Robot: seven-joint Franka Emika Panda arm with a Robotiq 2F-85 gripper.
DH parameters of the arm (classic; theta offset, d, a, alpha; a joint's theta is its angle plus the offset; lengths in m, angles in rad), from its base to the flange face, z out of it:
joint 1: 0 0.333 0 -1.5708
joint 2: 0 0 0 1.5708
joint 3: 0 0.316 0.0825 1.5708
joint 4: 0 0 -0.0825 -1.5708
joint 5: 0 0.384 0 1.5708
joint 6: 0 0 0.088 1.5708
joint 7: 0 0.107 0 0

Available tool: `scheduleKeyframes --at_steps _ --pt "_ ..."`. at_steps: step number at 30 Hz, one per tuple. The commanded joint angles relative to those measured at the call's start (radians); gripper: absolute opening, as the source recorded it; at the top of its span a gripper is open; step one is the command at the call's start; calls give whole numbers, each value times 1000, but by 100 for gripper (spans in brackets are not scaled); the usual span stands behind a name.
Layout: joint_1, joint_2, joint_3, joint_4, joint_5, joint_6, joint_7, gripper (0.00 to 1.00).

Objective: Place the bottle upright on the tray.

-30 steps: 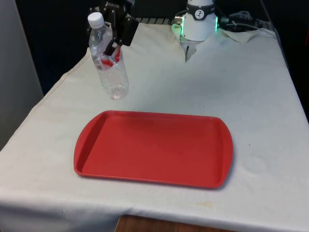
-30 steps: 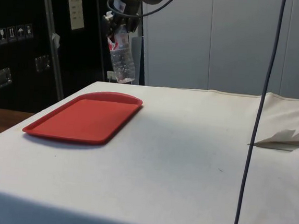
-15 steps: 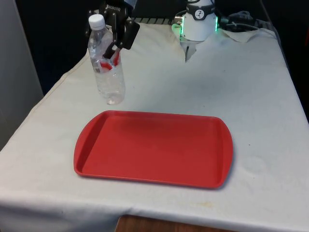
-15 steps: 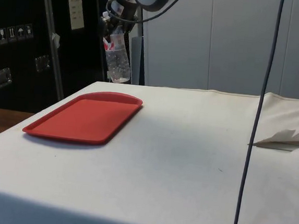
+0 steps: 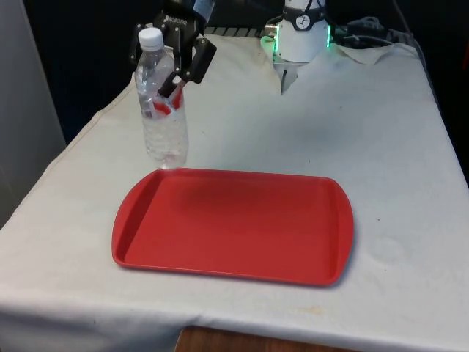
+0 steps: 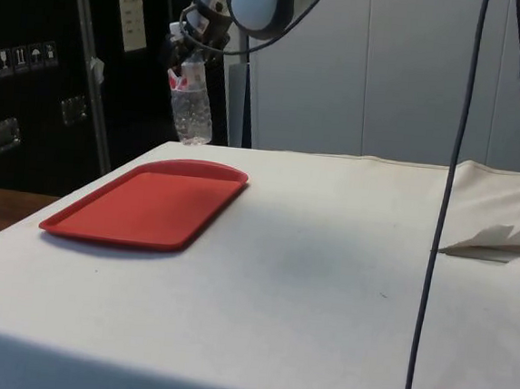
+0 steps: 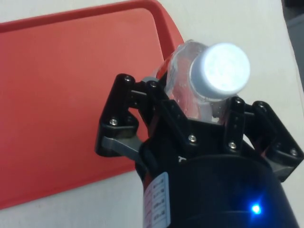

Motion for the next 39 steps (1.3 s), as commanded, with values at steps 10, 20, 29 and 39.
scheduleKeyframes --at_steps 10,20,29,39 --pt "0 50 10 10 0 100 6 33" --pt "-9 109 40 31 1 205 19 33" --pt "-17 120 64 38 -4 256 47 33" --pt "-20 125 75 51 -6 251 56 33"
